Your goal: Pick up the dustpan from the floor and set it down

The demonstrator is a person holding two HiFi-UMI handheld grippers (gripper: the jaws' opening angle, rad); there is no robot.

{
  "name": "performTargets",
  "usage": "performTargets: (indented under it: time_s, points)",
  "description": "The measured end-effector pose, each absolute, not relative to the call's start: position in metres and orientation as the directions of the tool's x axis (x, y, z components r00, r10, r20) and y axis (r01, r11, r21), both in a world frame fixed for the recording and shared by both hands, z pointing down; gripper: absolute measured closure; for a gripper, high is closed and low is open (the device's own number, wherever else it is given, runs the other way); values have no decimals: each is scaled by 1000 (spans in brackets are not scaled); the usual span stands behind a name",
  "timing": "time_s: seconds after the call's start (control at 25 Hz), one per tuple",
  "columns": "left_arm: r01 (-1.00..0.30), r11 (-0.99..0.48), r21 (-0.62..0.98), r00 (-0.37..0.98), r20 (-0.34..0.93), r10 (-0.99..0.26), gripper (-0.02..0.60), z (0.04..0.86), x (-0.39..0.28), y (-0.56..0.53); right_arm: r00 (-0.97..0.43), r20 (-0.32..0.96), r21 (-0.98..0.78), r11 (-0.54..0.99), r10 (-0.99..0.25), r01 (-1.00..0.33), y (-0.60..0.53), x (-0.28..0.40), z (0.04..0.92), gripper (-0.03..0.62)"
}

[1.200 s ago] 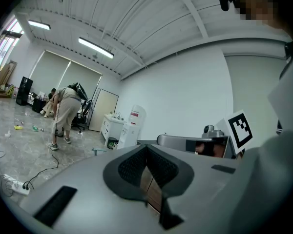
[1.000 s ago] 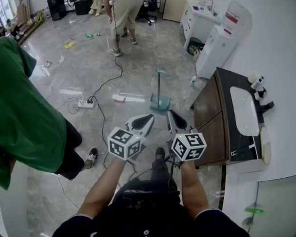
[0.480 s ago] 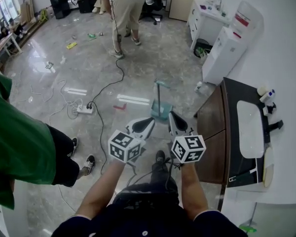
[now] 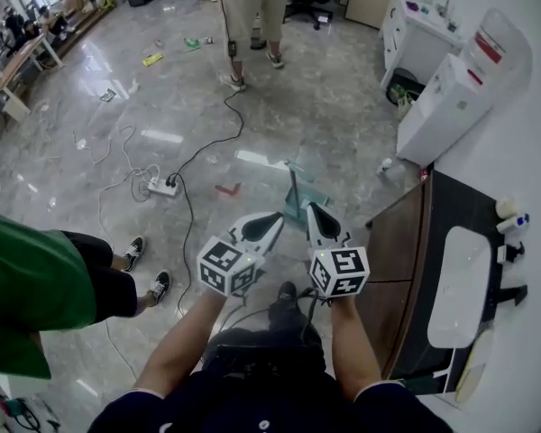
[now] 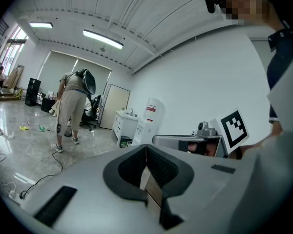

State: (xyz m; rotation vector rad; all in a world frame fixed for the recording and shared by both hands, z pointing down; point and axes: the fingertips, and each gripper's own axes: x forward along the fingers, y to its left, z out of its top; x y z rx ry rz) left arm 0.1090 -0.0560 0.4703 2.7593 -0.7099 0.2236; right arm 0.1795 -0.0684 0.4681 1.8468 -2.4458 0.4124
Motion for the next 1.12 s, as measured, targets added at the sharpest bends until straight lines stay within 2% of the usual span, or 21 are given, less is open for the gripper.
performTargets:
  time_s: [0.36, 0.68, 0.92, 1.12]
  points:
    - [-569, -794, 216, 817, 254, -517, 568, 485, 134, -113, -375, 243, -217, 326, -895, -920, -126, 202, 502, 586]
    - [-557, -800, 222, 821, 291, -491, 568, 511, 132, -150, -370, 307, -216, 315, -877, -924, -158, 190, 530, 586]
    - [-530, -815, 235, 832, 329, -447, 568, 550, 120, -172, -307, 392, -219, 236, -867, -947, -175, 178, 574, 586]
    - [-507, -818, 272, 843, 351, -406, 568, 578, 104, -194, -202, 470, -211, 113, -859, -971, -197, 172, 625, 585]
